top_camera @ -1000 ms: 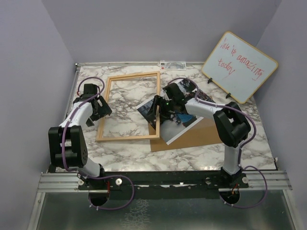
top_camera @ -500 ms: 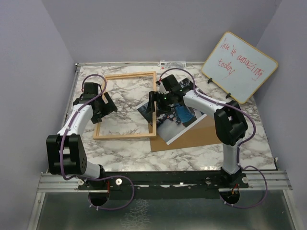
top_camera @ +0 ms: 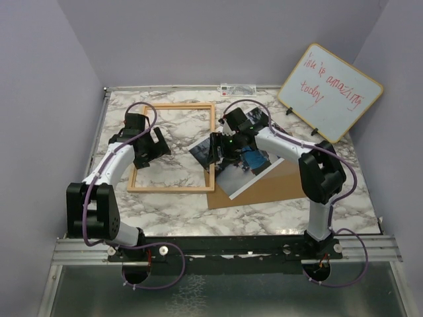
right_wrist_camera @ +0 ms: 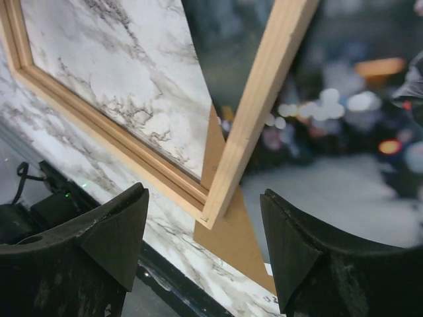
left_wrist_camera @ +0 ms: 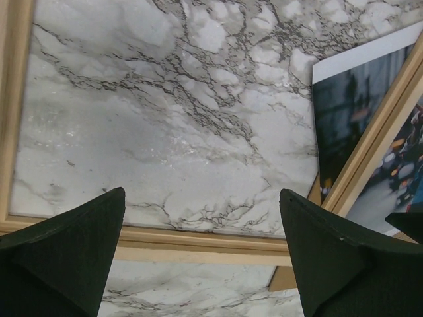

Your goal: Put the photo into the frame

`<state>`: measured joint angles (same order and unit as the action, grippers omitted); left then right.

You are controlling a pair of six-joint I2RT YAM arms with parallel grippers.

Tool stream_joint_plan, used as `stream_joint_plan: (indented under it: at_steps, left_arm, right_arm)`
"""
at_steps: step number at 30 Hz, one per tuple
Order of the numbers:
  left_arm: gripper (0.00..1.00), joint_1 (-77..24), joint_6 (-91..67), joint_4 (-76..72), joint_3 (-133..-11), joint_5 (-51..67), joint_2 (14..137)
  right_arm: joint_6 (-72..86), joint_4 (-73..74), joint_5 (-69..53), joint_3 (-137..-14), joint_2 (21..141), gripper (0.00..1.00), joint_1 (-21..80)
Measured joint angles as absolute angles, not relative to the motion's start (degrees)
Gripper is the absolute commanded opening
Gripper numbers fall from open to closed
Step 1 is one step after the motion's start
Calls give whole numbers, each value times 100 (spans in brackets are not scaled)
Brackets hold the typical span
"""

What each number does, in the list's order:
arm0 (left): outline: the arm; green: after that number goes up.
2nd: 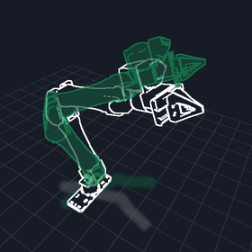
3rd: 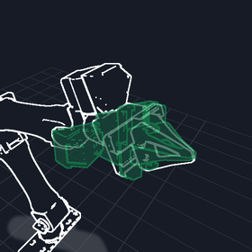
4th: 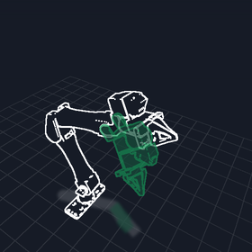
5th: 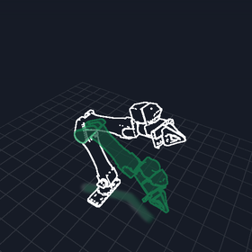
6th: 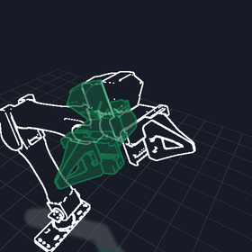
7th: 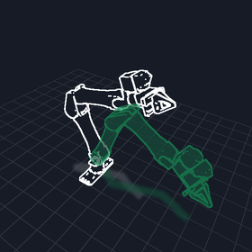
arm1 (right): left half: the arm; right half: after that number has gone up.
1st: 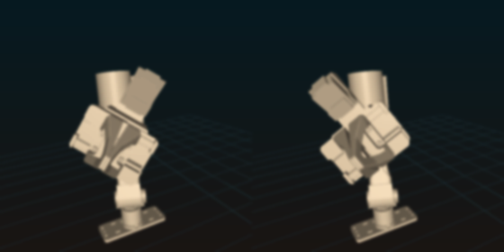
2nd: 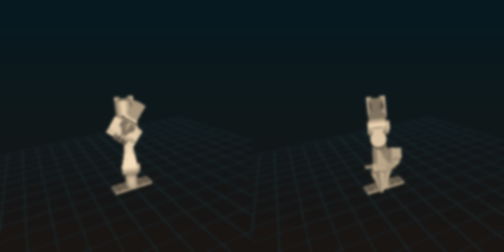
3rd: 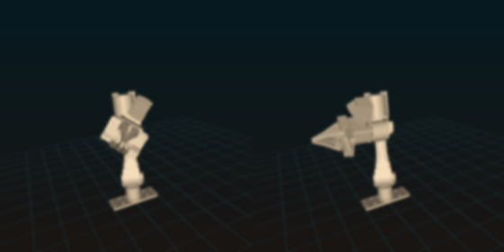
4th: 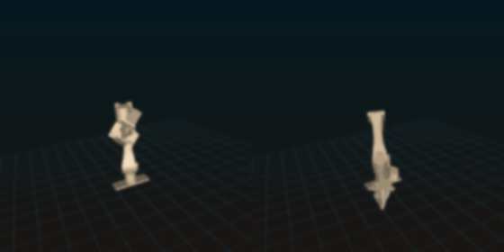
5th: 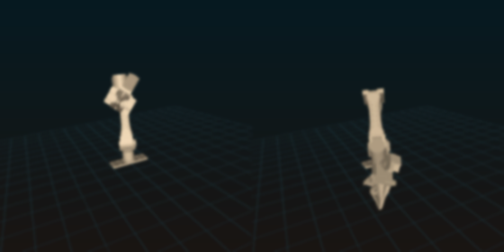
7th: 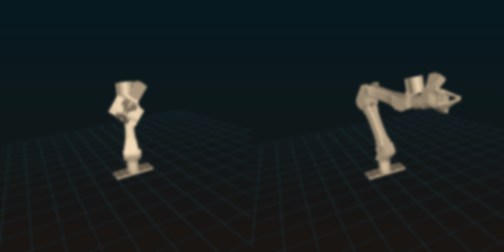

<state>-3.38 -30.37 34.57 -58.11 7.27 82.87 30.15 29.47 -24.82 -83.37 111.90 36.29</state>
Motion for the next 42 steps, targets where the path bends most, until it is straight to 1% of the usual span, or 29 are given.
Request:
stream_joint_plan:
  at_steps: [4,11,14,19,23,28,31,36,38,42]
  left_arm:
    - [94,-607,-3033,3382,-5811,768,8307]
    - [90,-1653,-3107,2978,-5808,1050,8307]
    - [90,-2119,-3236,2611,-5806,1223,8305]
    - [89,-2871,-3472,2060,-5961,1345,8427]
    - [87,-3472,-3586,1649,-6702,1376,9181]
    - [82,-4189,-3616,1402,-7937,1367,10466]
    - [79,-4606,-3616,1328,-8632,1350,11174]
    - [58,-5015,-3557,1194,-9476,1345,12073]
    - [55,-5089,-3505,1160,-9723,1361,12370]
    - [54,-5107,-3385,1081,-10049,1391,12801]
  right_arm:
    - [3103,3006,-1811,-8106,10809,64,3629]
    - [3350,3177,-353,-6698,9518,63,3470]
    - [3457,3271,27,-6051,8820,63,2982]
    - [3607,3280,449,-5321,7712,67,1712]
    - [3673,3201,458,-4952,7220,70,626]
    - [3819,2980,189,-4571,7118,70,-637]
    - [3957,2827,-8,-4412,7124,70,-1033]
    - [4156,2285,-423,-4082,7286,70,-1627]
    - [4169,2025,-622,-3913,7437,69,-1883]
    - [4152,1671,-952,-3745,7795,67,-2147]
